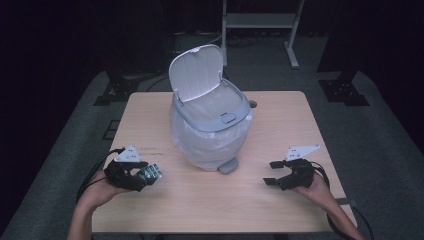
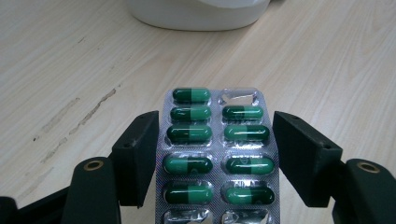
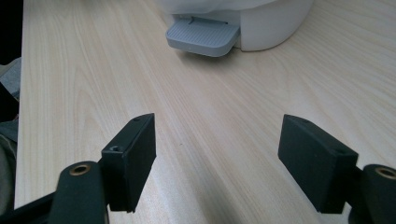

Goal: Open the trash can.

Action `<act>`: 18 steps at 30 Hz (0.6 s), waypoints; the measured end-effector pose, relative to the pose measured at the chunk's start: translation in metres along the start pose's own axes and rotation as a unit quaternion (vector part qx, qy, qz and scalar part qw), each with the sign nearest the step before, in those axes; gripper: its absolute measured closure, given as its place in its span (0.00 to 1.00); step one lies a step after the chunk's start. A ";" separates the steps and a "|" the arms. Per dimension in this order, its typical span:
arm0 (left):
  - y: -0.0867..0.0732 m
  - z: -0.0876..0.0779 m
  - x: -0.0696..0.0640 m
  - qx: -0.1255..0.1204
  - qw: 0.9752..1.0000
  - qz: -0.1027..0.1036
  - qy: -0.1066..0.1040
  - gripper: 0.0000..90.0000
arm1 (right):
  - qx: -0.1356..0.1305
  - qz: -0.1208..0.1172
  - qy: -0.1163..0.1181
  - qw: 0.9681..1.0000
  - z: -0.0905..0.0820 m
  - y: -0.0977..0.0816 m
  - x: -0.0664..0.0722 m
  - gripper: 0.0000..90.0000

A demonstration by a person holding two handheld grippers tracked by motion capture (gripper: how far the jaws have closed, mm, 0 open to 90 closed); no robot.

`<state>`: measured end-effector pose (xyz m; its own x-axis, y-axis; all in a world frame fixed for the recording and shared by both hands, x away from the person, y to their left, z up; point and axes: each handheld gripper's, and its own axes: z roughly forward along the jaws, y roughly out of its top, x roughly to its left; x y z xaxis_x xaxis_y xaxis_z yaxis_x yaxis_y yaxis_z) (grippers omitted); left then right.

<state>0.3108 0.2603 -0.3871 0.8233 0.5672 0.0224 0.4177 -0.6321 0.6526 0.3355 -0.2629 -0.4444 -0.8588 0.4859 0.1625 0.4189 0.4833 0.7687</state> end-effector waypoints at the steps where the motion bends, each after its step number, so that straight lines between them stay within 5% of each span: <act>1: 0.002 -0.002 0.000 0.003 1.000 0.001 -0.001 0.37 | 0.000 0.000 0.001 1.000 0.000 0.000 0.000 0.29; 18: 0.034 -0.026 0.001 -0.001 1.000 0.012 -0.014 0.37 | -0.001 0.001 0.000 1.000 -0.001 0.000 0.000 0.29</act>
<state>0.3156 0.2532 -0.3450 0.8437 0.5365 0.0174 0.3964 -0.6446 0.6538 0.3354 -0.2631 -0.4436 -0.8580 0.4871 0.1629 0.4196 0.4818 0.7693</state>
